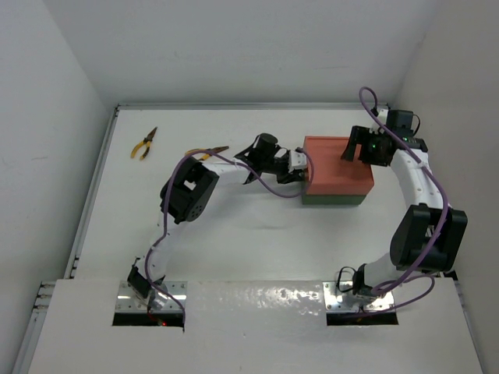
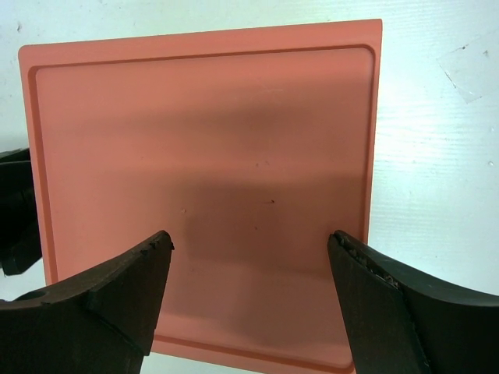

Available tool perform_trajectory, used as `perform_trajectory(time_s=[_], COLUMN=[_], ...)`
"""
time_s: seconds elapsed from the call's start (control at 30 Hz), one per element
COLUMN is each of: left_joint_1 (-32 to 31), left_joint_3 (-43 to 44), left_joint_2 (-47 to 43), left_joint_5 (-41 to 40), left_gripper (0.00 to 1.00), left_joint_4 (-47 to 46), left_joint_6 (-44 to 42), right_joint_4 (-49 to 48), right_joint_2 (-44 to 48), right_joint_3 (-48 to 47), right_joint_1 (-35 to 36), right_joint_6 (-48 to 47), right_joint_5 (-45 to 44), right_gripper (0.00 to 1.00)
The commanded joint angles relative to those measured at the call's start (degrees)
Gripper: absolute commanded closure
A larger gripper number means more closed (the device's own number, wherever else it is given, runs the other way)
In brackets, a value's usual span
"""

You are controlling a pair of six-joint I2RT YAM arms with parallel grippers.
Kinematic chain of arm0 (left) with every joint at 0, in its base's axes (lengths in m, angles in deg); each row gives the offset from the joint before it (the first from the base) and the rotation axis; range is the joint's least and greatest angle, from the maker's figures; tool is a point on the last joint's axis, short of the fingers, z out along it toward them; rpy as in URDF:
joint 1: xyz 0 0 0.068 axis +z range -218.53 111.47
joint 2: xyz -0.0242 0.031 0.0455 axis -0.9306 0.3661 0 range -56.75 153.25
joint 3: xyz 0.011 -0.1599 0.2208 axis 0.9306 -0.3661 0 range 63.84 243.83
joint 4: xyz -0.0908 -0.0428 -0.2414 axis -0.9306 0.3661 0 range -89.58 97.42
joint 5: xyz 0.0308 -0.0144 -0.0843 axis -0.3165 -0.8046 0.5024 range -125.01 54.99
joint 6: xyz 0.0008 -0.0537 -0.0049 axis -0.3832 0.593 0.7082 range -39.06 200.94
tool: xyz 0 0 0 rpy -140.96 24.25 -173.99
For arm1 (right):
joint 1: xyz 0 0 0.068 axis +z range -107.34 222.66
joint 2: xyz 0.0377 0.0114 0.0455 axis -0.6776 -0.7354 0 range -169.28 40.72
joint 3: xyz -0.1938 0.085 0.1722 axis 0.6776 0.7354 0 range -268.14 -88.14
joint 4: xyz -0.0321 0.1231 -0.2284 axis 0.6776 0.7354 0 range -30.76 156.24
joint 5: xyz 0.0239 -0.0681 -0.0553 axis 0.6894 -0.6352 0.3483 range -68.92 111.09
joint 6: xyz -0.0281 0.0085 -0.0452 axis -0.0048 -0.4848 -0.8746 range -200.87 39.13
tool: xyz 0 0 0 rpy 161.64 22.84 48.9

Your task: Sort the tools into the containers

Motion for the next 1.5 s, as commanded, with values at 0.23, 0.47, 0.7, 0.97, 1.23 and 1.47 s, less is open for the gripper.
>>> perform_trajectory(time_s=[0.23, 0.47, 0.7, 0.97, 1.23, 1.47], left_joint_1=[-0.6, -0.4, -0.5, 0.4, 2.6, 5.6], left_joint_3=[4.2, 4.5, 3.2, 1.7, -2.0, -5.8], left_joint_2=[0.5, -0.4, -1.0, -1.9, -4.7, -8.8], left_joint_5=[2.3, -1.6, -3.0, -4.5, -2.3, -1.5], left_gripper=[1.00, 1.00, 1.00, 1.00, 1.00, 1.00], left_joint_4=[2.0, 3.7, 4.2, 5.1, 7.1, 10.6], left_joint_6=[-1.5, -0.2, -1.2, -0.8, -0.9, -5.8], right_joint_4=[3.0, 11.3, 6.2, 1.5, -4.2, -2.9], right_joint_2=[2.1, 2.8, 1.0, -2.2, -1.5, -2.6], right_joint_3=[-0.2, -5.7, -0.7, 4.7, 10.8, 10.0], right_joint_1=[-0.4, -0.3, -0.3, -0.4, -2.5, -3.2], right_joint_6=[-0.2, -4.9, -2.9, -3.8, -3.7, -5.1], right_joint_5=[0.9, -11.0, -7.2, -7.0, -3.6, -5.0], right_gripper=[0.20, 0.18, 0.16, 0.23, 0.38, 0.43])
